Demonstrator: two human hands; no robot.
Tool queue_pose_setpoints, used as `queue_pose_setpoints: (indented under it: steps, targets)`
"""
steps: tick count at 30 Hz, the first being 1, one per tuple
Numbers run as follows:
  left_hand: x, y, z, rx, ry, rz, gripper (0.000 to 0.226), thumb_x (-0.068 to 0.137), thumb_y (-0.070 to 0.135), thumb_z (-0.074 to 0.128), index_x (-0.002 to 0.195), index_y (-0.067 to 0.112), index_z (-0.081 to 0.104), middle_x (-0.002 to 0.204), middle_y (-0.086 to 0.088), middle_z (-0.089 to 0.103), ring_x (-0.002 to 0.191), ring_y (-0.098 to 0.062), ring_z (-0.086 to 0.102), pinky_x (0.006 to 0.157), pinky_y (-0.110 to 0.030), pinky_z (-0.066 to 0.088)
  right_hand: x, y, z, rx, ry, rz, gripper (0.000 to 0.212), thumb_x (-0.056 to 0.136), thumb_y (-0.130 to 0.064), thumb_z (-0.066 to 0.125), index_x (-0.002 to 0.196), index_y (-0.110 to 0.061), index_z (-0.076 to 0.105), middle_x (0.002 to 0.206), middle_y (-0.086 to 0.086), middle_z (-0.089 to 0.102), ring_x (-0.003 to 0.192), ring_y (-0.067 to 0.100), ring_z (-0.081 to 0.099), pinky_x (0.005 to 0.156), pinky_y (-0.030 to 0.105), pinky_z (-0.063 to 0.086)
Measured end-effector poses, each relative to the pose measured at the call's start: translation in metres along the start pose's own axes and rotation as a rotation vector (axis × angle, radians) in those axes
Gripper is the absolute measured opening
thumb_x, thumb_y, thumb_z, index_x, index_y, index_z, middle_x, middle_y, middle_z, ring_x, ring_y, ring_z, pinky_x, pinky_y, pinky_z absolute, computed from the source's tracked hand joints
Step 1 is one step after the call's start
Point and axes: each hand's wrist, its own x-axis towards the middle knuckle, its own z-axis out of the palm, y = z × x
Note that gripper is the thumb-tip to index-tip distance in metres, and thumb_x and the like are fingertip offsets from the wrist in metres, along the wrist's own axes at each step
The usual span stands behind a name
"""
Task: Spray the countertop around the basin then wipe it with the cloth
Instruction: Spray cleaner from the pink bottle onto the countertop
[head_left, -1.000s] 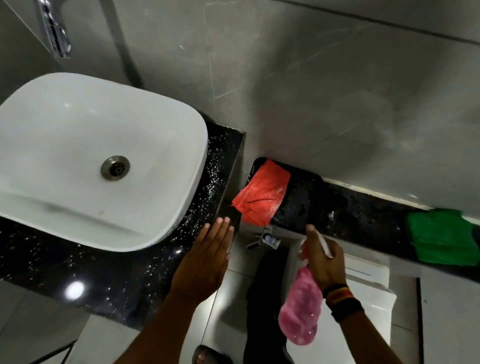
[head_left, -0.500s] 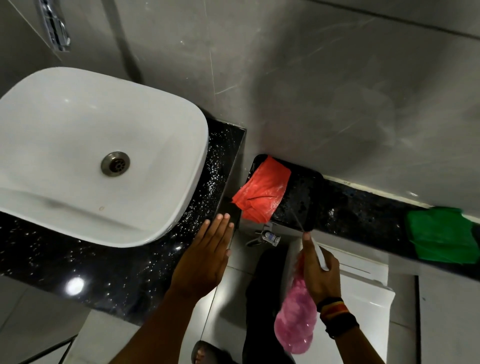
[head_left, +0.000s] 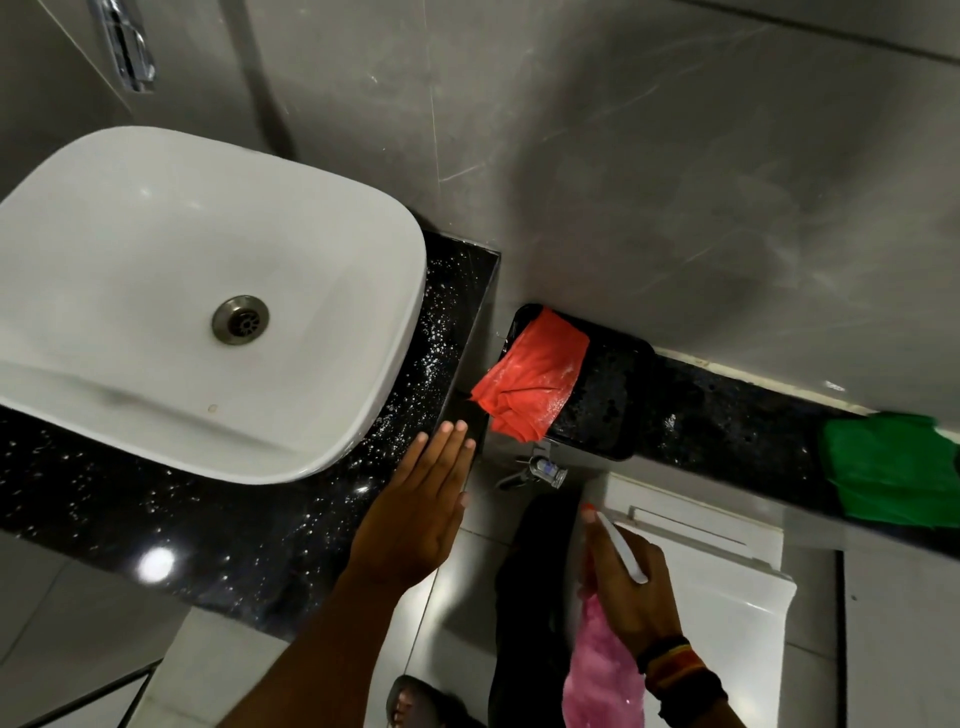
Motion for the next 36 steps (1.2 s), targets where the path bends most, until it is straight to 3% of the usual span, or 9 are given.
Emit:
queue_pose_setpoints:
  steps: [3, 6, 9, 12, 15, 23, 28, 32, 36]
  targets:
    - [0.000, 0.000, 0.000, 0.008, -0.002, 0.000, 0.064, 0.108, 0.029, 0.035, 0.165, 0.002, 0.022, 0.175, -0.018, 0.018, 0.164, -0.031, 0.011, 0.132, -0.052, 0.017, 0.005, -0.003, 0.001, 0.070, 0.013, 0.019, 0.049, 0.098, -0.050, 0.059, 0.061, -0.020, 0.068, 0.057, 0.007, 0.068, 0.052, 0.020, 0.069, 0.049, 0.022, 0.054]
    - [0.001, 0.000, -0.001, 0.014, -0.015, -0.008, 0.064, 0.108, 0.030, 0.035, 0.164, 0.002, 0.024, 0.175, -0.019, 0.020, 0.164, -0.032, 0.013, 0.131, -0.053, 0.019, 0.011, -0.009, 0.003, 0.069, 0.044, 0.009, 0.054, 0.093, -0.057, 0.059, 0.057, -0.017, 0.066, 0.051, 0.006, 0.064, 0.045, 0.016, 0.065, 0.046, 0.019, 0.051]
    - [0.001, 0.001, -0.002, 0.017, -0.021, -0.011, 0.063, 0.108, 0.030, 0.033, 0.164, 0.001, 0.025, 0.174, -0.019, 0.022, 0.163, -0.032, 0.015, 0.130, -0.053, 0.021, 0.020, -0.012, 0.004, 0.134, 0.101, 0.014, 0.052, 0.096, -0.053, 0.058, 0.068, -0.010, 0.070, 0.056, 0.006, 0.067, 0.048, 0.017, 0.066, 0.046, 0.021, 0.051]
    - [0.001, 0.002, -0.002, 0.023, -0.019, -0.013, 0.062, 0.109, 0.029, 0.032, 0.164, 0.001, 0.026, 0.174, -0.020, 0.023, 0.163, -0.033, 0.017, 0.130, -0.053, 0.021, 0.031, -0.014, 0.002, 0.093, 0.142, -0.008, 0.061, 0.100, -0.053, 0.057, 0.059, -0.009, 0.064, 0.049, 0.005, 0.062, 0.045, 0.019, 0.064, 0.045, 0.023, 0.051]
    - [0.001, 0.001, -0.001, 0.030, -0.019, -0.015, 0.063, 0.108, 0.030, 0.034, 0.164, 0.001, 0.025, 0.174, -0.020, 0.023, 0.163, -0.033, 0.016, 0.131, -0.052, 0.019, 0.037, -0.015, 0.003, 0.125, 0.164, 0.003, 0.058, 0.100, -0.052, 0.058, 0.063, -0.008, 0.068, 0.054, 0.007, 0.067, 0.048, 0.019, 0.066, 0.045, 0.021, 0.052]
    - [0.001, 0.001, -0.002, 0.008, -0.023, -0.018, 0.064, 0.108, 0.029, 0.035, 0.165, 0.001, 0.022, 0.175, -0.019, 0.019, 0.164, -0.032, 0.012, 0.131, -0.052, 0.019, 0.018, -0.006, 0.006, 0.067, 0.034, -0.001, 0.054, 0.094, -0.056, 0.059, 0.061, -0.014, 0.068, 0.054, 0.007, 0.066, 0.047, 0.015, 0.064, 0.046, 0.018, 0.049]
    - [0.000, 0.000, -0.002, -0.030, -0.019, -0.012, 0.062, 0.110, 0.030, 0.030, 0.165, 0.002, 0.021, 0.175, -0.018, 0.017, 0.164, -0.031, 0.010, 0.131, -0.053, 0.020, 0.003, 0.009, 0.003, 0.029, 0.039, 0.043, 0.051, 0.097, -0.054, 0.058, 0.064, -0.017, 0.071, 0.062, 0.011, 0.071, 0.053, 0.025, 0.070, 0.052, 0.039, 0.062]
    - [0.000, 0.000, -0.002, -0.030, -0.019, -0.009, 0.062, 0.110, 0.030, 0.029, 0.165, 0.002, 0.022, 0.176, -0.017, 0.017, 0.164, -0.031, 0.009, 0.132, -0.052, 0.018, -0.002, 0.008, 0.000, -0.016, 0.033, 0.051, 0.064, 0.093, -0.069, 0.055, 0.060, -0.015, 0.067, 0.057, 0.011, 0.068, 0.050, 0.024, 0.069, 0.050, 0.030, 0.059]
    - [0.000, 0.000, -0.001, -0.025, -0.008, -0.010, 0.062, 0.110, 0.030, 0.030, 0.165, 0.002, 0.022, 0.176, -0.017, 0.017, 0.164, -0.030, 0.009, 0.132, -0.052, 0.017, -0.001, 0.007, 0.000, 0.005, 0.057, 0.050, 0.055, 0.096, -0.056, 0.057, 0.065, -0.013, 0.068, 0.062, 0.013, 0.069, 0.054, 0.028, 0.069, 0.053, 0.045, 0.062]
